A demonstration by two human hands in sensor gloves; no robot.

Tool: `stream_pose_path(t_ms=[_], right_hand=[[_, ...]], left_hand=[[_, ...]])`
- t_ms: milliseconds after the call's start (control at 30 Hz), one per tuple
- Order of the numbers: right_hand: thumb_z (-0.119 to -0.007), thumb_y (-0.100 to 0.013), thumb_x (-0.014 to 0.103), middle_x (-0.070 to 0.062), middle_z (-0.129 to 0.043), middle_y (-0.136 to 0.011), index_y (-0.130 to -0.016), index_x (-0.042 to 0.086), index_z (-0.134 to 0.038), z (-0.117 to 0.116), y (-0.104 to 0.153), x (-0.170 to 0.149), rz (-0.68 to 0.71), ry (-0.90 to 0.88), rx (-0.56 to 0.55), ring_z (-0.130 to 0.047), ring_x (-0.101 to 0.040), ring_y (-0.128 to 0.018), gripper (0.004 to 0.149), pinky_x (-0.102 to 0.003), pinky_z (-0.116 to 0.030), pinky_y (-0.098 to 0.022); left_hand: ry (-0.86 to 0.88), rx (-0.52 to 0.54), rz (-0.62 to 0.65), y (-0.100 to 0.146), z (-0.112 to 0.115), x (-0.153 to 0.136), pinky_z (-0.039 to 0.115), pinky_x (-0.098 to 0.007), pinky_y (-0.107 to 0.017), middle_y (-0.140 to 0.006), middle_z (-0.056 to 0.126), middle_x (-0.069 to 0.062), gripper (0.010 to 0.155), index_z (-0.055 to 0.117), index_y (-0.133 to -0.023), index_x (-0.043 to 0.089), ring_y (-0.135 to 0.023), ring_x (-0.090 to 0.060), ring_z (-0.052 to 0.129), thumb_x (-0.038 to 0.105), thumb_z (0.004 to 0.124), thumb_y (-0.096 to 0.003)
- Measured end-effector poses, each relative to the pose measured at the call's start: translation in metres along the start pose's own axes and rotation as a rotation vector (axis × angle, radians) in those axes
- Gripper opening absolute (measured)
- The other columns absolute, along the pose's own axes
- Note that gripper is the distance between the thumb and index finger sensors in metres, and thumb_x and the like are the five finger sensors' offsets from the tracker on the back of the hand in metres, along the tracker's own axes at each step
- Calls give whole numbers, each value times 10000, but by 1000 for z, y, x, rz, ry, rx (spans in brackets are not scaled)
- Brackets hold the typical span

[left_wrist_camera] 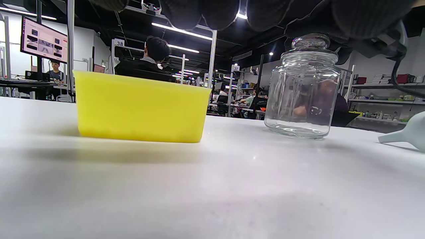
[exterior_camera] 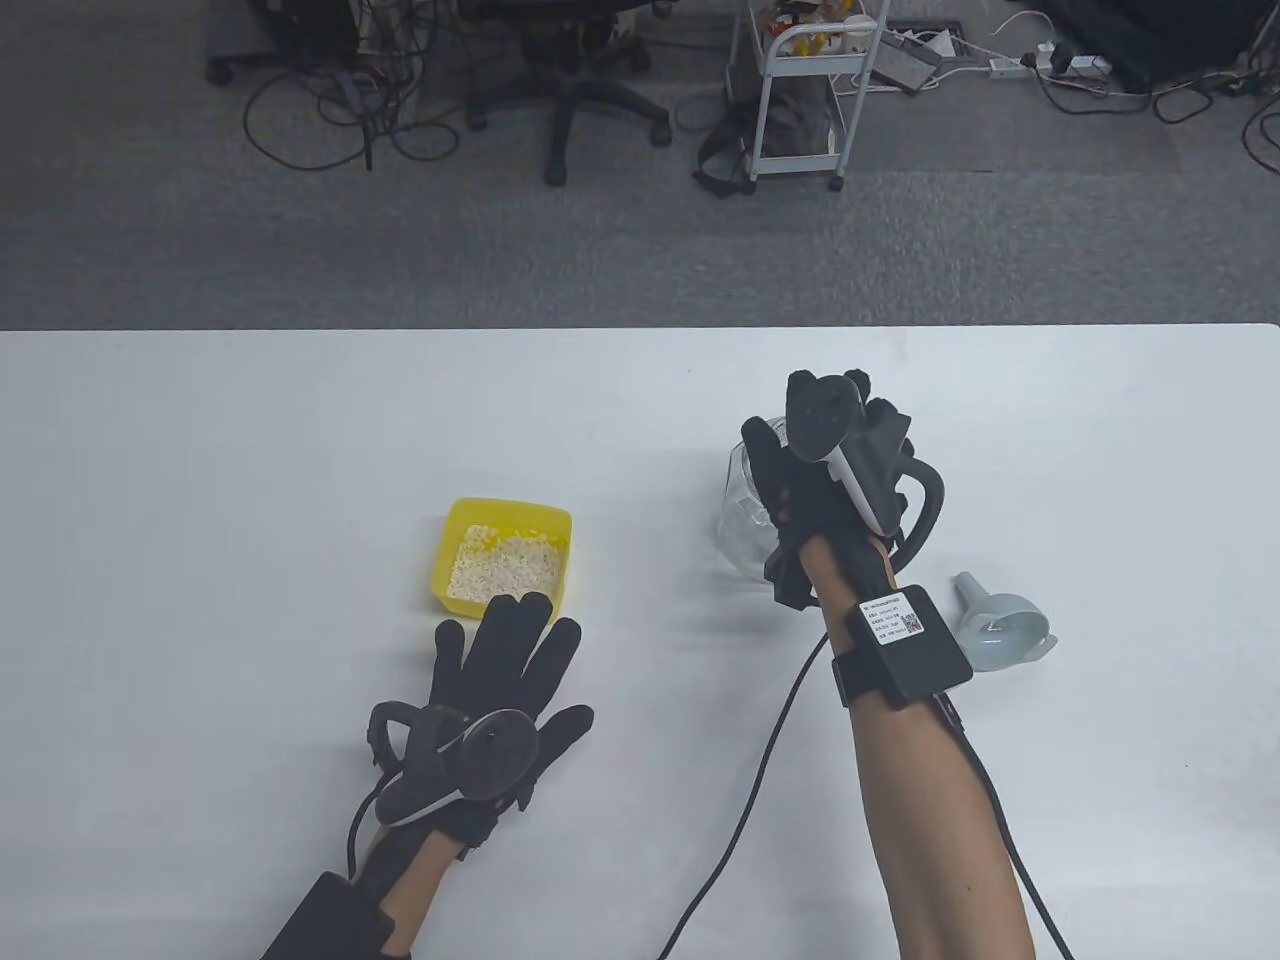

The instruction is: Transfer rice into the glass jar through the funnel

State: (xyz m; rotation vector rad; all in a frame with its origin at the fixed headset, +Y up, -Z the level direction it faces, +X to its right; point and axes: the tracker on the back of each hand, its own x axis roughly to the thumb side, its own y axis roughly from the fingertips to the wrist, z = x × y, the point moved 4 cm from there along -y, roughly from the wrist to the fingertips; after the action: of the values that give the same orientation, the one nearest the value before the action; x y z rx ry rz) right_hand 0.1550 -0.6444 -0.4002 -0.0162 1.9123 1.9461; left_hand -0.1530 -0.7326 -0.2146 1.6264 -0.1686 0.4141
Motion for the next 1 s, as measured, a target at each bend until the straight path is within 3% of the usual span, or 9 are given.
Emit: stream_pose_path(t_ms=[167,533,700,1000], right_hand=[[-646,-370,767,-108,-469,-1170,-1054,371,-488,-7,2,-2,18,-30,-24,-533,-442,-1060,805,-661,-534,-720],[-688,-347,779,-117,-641,-1055,-1040,367,-566,-3,6,5,38,81,-121,-668,-404,-930,815,-594,-632,-696],[-722,-329,770,-99,-780,-928,-989,311,-701,3,11,13,91,169,-267,-796,-367,-770,803,-515,-748,-595],[-769,-291,767,-104,-891,-829,-913,261,-808,16,13,17,183,171,-383,-899,-354,-618,802,-467,-832,-466]], left_hand=[[0,9,-3,0,-1,0,377,-713,-786,-1312,318,-37,789,389,-1162,412,-1210,-360,368,727,671,-495],[0,7,-14,0,-3,-1,382,-713,-787,-1312,317,-38,785,390,-1162,413,-1209,-367,373,726,669,-499],[-2,8,-8,0,-3,0,387,-715,-787,-1312,317,-42,787,391,-1162,413,-1208,-375,381,726,672,-497],[-3,13,-5,0,-4,1,389,-716,-787,-1313,309,-42,784,391,-1162,415,-1208,-380,378,725,670,-499]])
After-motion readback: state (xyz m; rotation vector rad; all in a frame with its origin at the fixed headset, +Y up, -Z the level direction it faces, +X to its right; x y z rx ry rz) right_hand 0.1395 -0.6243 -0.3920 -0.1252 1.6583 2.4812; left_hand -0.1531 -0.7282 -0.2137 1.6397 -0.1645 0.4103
